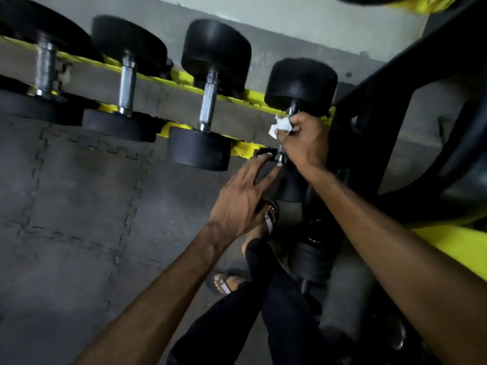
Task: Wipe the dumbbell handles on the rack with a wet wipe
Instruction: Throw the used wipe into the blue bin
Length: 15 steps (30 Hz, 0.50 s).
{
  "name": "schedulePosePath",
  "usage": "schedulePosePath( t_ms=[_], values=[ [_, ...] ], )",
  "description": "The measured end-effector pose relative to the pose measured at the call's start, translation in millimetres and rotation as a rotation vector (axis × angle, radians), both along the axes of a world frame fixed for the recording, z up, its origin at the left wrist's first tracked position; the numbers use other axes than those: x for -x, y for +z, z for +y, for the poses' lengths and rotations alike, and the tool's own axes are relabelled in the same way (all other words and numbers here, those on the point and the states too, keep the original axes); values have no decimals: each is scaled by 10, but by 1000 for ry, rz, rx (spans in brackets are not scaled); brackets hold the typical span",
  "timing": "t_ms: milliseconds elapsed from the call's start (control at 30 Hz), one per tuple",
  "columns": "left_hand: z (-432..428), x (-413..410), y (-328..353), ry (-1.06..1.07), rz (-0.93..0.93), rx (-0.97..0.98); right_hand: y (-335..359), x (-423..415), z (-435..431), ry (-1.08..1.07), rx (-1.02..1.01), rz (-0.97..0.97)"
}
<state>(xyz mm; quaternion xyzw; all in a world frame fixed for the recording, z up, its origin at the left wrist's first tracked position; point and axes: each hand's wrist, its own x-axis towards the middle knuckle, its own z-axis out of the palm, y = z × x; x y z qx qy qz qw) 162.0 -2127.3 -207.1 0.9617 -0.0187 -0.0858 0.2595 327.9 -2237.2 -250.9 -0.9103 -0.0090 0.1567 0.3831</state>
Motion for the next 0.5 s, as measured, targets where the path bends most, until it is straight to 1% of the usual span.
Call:
schedulePosePath(
  t_ms=[133, 233, 300, 500],
  values=[
    [364, 80, 597, 119, -90, -22, 689, 27, 341, 90, -39, -156],
    [713, 252, 1265, 227, -171, -73, 1407, 113, 692, 160, -121, -257],
    [938, 408, 1718, 291, -246, -106, 1885, 217, 940, 224, -164, -283],
    [1631, 1236, 3211, 528, -442, -244, 3419, 759, 1827, 407, -370, -404]
  ],
)
